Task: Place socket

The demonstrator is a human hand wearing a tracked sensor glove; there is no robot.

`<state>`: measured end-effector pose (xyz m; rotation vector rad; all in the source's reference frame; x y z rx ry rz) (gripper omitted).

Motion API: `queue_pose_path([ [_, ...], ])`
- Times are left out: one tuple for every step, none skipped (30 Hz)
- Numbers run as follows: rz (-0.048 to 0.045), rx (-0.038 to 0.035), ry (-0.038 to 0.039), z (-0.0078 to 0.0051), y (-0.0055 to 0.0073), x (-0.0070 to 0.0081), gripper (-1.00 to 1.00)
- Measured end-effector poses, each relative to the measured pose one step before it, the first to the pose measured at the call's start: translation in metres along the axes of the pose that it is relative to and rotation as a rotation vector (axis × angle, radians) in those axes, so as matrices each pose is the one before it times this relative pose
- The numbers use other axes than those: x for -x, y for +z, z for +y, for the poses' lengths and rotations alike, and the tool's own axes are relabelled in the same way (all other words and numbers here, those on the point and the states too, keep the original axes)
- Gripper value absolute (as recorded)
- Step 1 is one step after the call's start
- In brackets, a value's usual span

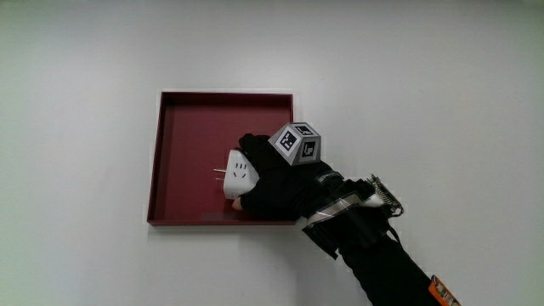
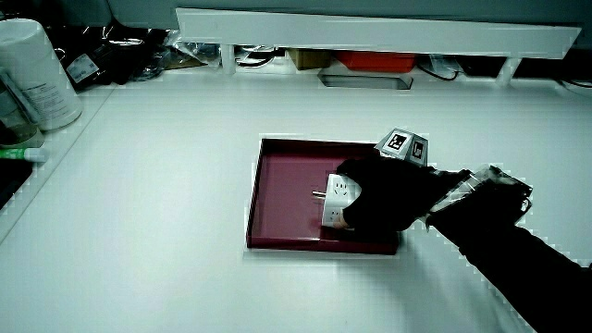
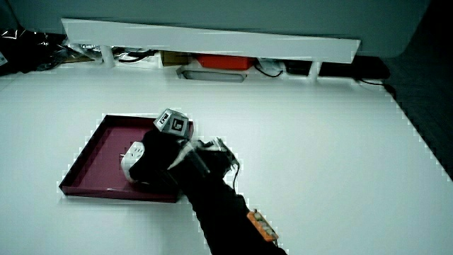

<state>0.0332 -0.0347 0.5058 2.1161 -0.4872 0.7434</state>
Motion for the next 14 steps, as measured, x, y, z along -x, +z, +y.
queue_pose_path([
  [-0.00634, -0.00702, -0.00271, -0.00062, 0.00025, -0.00208, -0.25],
  [0.01577, 0.00207, 0.01604, -0.00137, 0.00170, -0.00057, -0.31],
  [0.02295, 0.00336, 0.01230, -0.00277, 0.00280, 0.00085, -0.38],
  [-0.01186, -0.00838, 0.00601, -0.00253, 0.00244, 0.00048, -0.44],
  [-0.00132, 0.00264, 0.00442, -0.00250, 0.00285, 0.00086, -0.50],
  [0.00668, 0.00539, 0.01634, -0.00294, 0.00222, -0.00033, -0.56],
  [-0.00379, -0.00902, 0.01434, -0.00481, 0.00374, 0.00120, -0.62],
  [0.06772, 0.05163, 0.04093, 0.00023, 0.00000, -0.00446, -0.69],
  [0.02816, 0.01404, -0.01198, -0.00672, 0.00336, 0.00251, -0.75],
  [-0.00763, 0.00045, 0.00558, -0.00739, 0.00409, 0.00385, -0.81],
  [-0.00588, 0.01067, 0.00363, -0.00663, 0.00375, 0.00349, -0.88],
  [0.02116, 0.00414, 0.02207, -0.00507, 0.00219, 0.00007, -0.94],
  [0.01214, 0.00466, 0.00399, -0.00678, 0.00383, 0.00317, -1.00],
  [0.00528, 0.01006, -0.01625, -0.00754, 0.00375, 0.00355, -1.00],
])
